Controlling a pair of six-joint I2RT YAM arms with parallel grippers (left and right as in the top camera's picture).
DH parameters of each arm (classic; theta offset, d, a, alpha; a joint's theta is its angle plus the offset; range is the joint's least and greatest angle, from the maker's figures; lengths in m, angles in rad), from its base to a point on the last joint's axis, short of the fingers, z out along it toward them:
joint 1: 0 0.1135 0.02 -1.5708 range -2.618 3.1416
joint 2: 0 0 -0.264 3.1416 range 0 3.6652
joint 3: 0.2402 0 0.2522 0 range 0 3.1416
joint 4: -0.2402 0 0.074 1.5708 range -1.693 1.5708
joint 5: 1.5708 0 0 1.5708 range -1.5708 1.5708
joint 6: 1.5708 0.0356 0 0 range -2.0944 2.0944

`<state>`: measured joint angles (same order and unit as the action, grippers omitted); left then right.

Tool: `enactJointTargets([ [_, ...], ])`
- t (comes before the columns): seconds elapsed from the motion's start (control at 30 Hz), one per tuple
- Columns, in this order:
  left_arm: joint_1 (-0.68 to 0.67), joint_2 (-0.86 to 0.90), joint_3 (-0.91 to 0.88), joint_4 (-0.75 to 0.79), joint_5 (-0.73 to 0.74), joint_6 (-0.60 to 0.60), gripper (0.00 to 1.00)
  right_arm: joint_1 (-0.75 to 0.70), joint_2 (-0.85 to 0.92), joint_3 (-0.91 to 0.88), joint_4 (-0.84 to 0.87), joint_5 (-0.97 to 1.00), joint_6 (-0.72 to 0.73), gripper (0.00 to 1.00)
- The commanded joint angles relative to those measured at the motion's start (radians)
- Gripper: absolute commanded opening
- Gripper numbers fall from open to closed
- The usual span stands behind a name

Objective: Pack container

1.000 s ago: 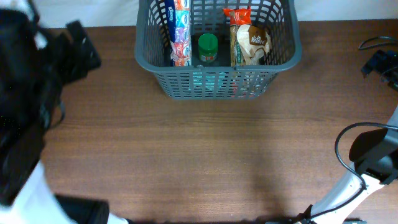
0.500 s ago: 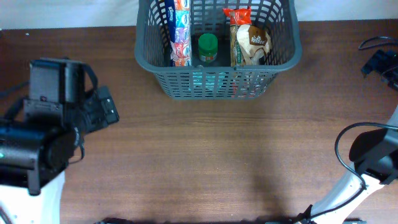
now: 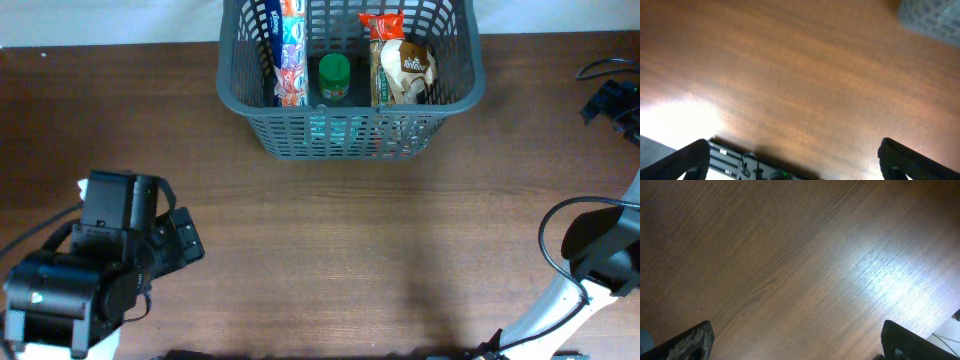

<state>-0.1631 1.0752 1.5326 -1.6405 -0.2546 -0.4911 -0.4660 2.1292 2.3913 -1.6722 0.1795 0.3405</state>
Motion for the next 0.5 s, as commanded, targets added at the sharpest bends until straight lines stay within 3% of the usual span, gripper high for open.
enactJointTargets([
  [0.0,0.005,-0.012,-0.016,-0.019,0.031,-0.017,0.99,-0.006,0.003,-0.004,0.001,0.016,0.009,0.99],
  [0.3,0.005,-0.009,-0.016,-0.006,0.018,-0.016,0.99,-0.006,0.003,-0.004,0.001,0.016,0.009,0.99],
  [0.4,0.004,-0.008,-0.016,0.063,-0.015,-0.013,0.99,-0.006,0.003,-0.004,0.001,0.016,0.009,0.99],
  [0.47,0.004,-0.008,-0.026,0.154,-0.014,0.057,0.99,-0.006,0.003,-0.004,0.001,0.016,0.009,0.99],
])
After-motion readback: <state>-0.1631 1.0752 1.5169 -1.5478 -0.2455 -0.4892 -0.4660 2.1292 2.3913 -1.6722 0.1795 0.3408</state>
